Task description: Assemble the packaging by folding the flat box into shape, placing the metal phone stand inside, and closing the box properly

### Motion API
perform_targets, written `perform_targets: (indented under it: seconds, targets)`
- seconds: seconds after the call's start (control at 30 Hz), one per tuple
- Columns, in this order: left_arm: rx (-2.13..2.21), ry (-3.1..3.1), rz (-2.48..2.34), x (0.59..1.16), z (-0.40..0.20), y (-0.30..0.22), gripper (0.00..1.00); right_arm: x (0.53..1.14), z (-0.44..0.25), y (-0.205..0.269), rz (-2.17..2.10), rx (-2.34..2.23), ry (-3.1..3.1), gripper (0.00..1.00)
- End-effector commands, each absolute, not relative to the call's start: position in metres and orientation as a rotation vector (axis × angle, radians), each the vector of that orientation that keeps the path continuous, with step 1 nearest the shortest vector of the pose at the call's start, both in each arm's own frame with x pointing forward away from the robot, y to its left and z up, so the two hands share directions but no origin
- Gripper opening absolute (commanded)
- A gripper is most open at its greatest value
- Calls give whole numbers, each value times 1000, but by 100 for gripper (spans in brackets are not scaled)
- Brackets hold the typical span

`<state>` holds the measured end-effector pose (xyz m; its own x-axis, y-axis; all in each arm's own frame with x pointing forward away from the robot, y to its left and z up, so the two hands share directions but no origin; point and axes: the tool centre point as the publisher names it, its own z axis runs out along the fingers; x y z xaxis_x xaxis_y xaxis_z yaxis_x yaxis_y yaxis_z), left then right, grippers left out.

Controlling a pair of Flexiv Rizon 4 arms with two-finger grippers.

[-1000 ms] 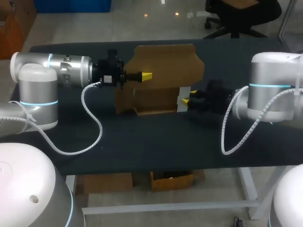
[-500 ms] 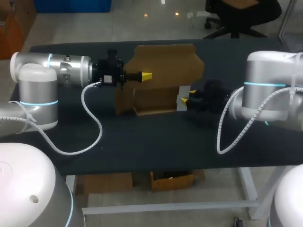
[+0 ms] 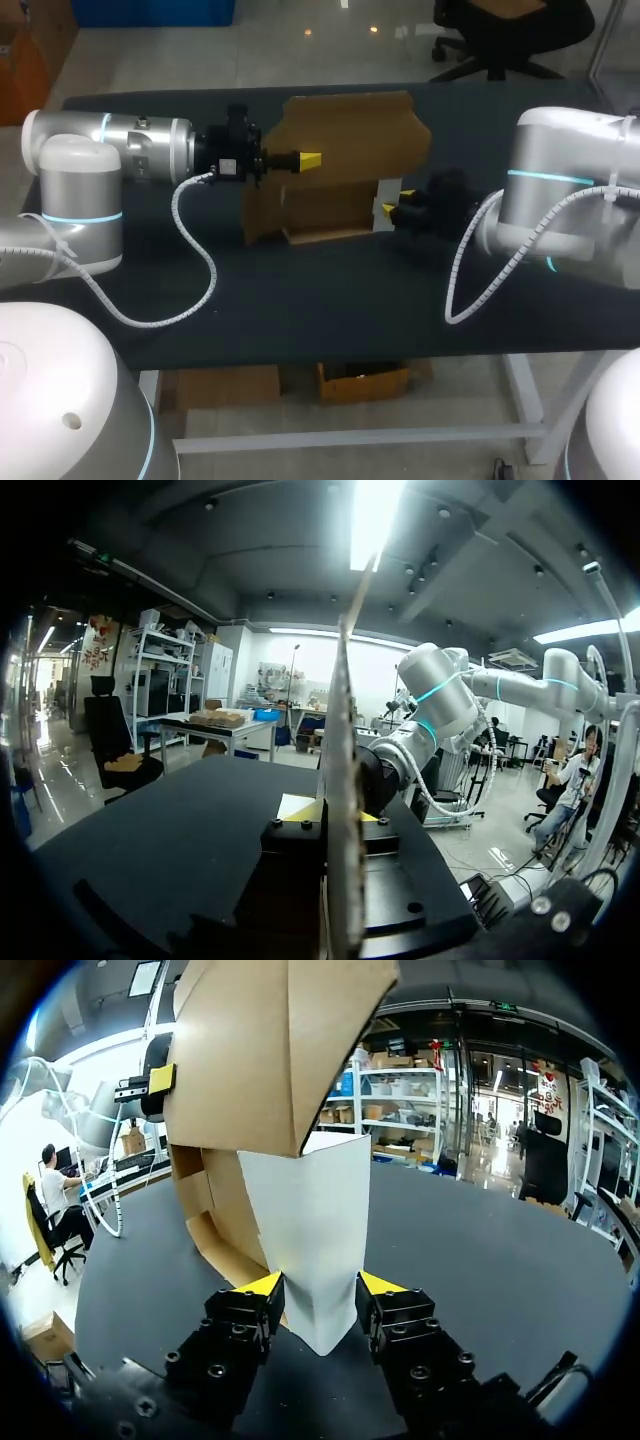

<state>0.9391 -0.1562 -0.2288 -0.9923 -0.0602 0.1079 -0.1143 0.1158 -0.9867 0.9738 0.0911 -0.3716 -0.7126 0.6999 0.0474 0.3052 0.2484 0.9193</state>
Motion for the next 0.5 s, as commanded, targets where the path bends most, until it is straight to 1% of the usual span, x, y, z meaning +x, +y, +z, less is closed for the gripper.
perform_targets:
  seconds: [0.03,0.5]
  targets:
    - [178,-2313,2052,939,-232,-157,0,973,-376,94,1452,937,2098,43]
    - [178,-2313,2052,939,-232,-157,0,978,-376,94,1437,1006,2050,42]
